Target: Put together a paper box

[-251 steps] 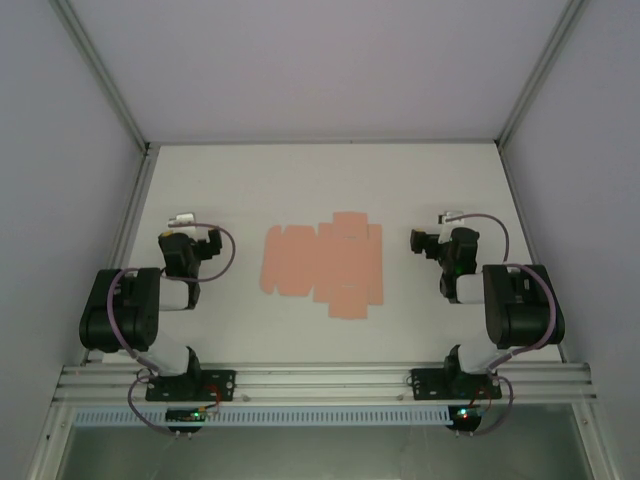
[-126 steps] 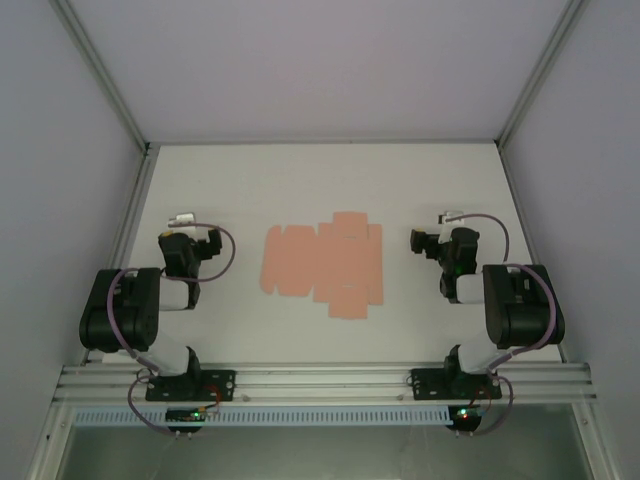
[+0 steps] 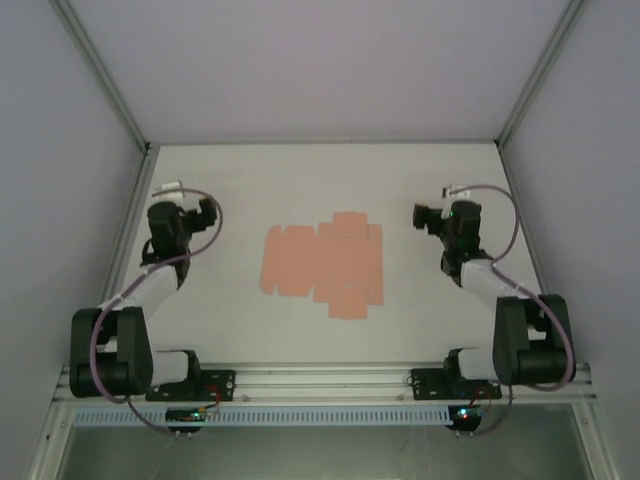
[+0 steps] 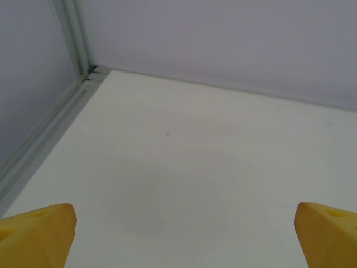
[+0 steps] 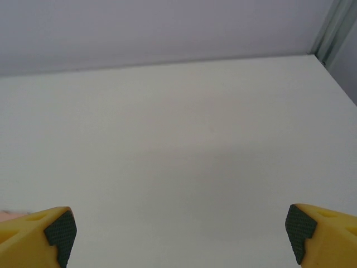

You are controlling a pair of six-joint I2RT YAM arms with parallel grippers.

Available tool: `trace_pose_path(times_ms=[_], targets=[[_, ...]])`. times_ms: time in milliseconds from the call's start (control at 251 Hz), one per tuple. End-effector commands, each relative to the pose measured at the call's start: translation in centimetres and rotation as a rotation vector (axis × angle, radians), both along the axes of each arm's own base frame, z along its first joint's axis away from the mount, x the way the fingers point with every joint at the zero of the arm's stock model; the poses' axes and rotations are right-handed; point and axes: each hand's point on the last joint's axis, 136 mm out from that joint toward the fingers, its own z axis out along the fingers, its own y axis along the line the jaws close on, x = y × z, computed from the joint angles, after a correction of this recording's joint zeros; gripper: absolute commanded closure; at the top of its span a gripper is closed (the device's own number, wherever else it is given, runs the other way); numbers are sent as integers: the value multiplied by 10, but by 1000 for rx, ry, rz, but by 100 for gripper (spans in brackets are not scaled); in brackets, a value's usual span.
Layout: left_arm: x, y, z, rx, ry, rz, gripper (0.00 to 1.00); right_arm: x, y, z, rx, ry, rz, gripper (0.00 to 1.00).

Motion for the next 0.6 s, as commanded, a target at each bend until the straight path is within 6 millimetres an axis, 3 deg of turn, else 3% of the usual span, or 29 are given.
trace_pose_path(times_ms=[0,144,331,435,595], targets=[[-22,-44,-43,-203,280,-124,0,-31,24,-22,73,261,-44,3],[-36,-95,-58,-356,440,-281,0,-49,95,-32,173,410,125,17],[-61,-136,-98,-485,732,-392,0,-64,155,-85,297,659,248,45],[-69,-162,-109,-527,798,-494,1,-65,167,-112,283,747,263,50],[-73,-174,-123,-533,858,-524,0,-77,168,-149,287,870,242,52]])
